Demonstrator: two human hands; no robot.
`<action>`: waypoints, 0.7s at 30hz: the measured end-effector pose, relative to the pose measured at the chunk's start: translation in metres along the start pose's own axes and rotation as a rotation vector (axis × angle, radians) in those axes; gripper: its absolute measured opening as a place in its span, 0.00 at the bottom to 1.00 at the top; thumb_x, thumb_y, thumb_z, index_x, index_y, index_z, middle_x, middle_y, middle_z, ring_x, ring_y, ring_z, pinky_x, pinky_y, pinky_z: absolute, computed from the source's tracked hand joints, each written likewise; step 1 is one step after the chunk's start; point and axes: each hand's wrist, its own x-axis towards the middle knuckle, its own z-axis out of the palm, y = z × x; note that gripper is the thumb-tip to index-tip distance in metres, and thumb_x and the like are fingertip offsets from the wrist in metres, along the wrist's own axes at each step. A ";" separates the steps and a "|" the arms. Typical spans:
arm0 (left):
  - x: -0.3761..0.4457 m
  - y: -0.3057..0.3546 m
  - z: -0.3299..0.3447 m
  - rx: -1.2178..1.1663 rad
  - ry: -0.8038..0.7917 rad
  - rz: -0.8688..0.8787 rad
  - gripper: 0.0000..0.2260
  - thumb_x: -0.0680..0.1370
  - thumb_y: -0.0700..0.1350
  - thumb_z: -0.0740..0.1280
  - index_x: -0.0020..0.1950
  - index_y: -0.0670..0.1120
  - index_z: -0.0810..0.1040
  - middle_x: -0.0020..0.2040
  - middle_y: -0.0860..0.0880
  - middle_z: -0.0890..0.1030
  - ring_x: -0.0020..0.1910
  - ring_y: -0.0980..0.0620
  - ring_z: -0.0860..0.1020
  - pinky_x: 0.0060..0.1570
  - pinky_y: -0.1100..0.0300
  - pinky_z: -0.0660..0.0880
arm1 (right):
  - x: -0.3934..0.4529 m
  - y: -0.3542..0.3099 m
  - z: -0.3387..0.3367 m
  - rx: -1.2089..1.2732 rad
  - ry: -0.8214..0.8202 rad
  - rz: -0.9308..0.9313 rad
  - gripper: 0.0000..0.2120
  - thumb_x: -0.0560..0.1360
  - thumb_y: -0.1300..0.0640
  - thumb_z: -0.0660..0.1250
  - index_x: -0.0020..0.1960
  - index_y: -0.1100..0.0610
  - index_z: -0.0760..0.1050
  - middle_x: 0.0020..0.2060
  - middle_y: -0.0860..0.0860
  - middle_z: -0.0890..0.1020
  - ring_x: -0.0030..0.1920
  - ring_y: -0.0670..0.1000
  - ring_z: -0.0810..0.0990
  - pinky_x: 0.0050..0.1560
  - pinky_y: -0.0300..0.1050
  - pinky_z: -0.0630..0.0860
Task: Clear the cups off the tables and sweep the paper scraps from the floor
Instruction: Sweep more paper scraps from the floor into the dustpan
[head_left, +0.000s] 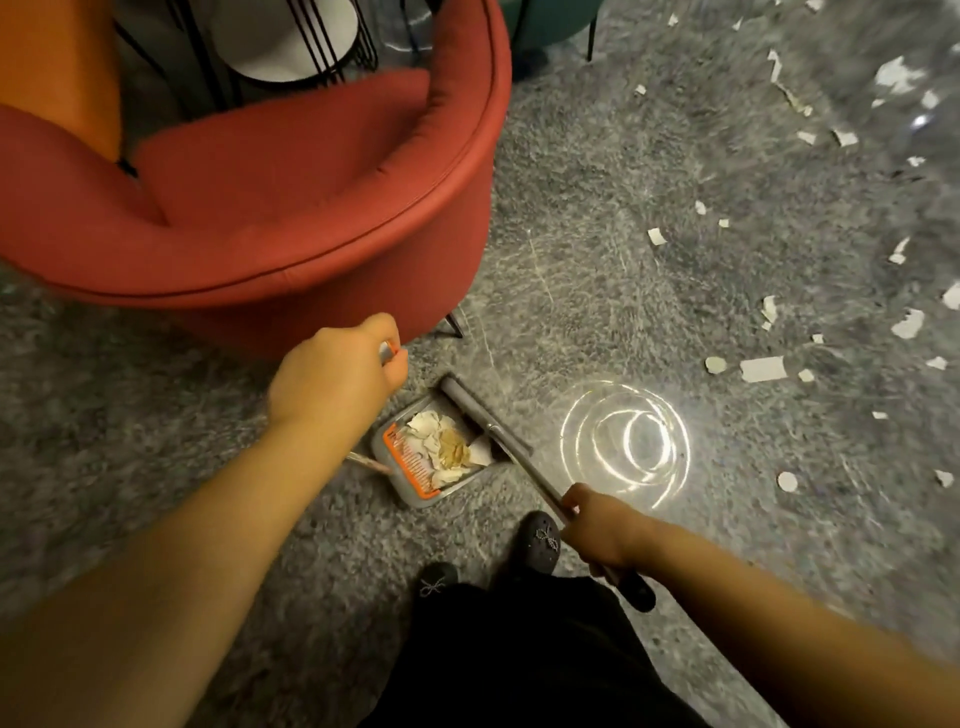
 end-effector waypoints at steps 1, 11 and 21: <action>-0.001 -0.001 0.000 0.000 0.001 0.006 0.10 0.77 0.57 0.66 0.44 0.52 0.70 0.31 0.47 0.72 0.32 0.39 0.74 0.30 0.54 0.72 | -0.005 -0.001 0.010 0.004 0.000 -0.008 0.18 0.77 0.59 0.61 0.66 0.60 0.66 0.51 0.59 0.77 0.46 0.55 0.77 0.42 0.44 0.74; -0.028 -0.020 -0.002 -0.110 -0.003 0.033 0.09 0.76 0.57 0.67 0.44 0.54 0.73 0.33 0.48 0.75 0.34 0.40 0.74 0.33 0.54 0.71 | -0.056 -0.004 0.070 0.353 0.047 -0.038 0.17 0.78 0.61 0.61 0.66 0.58 0.70 0.31 0.49 0.73 0.25 0.46 0.72 0.21 0.33 0.69; -0.051 -0.010 -0.020 -0.281 -0.020 0.176 0.07 0.74 0.55 0.70 0.41 0.55 0.75 0.32 0.53 0.79 0.33 0.47 0.76 0.33 0.56 0.70 | -0.097 0.031 0.094 0.708 0.176 -0.014 0.20 0.78 0.63 0.61 0.69 0.57 0.67 0.28 0.55 0.75 0.23 0.51 0.72 0.22 0.38 0.69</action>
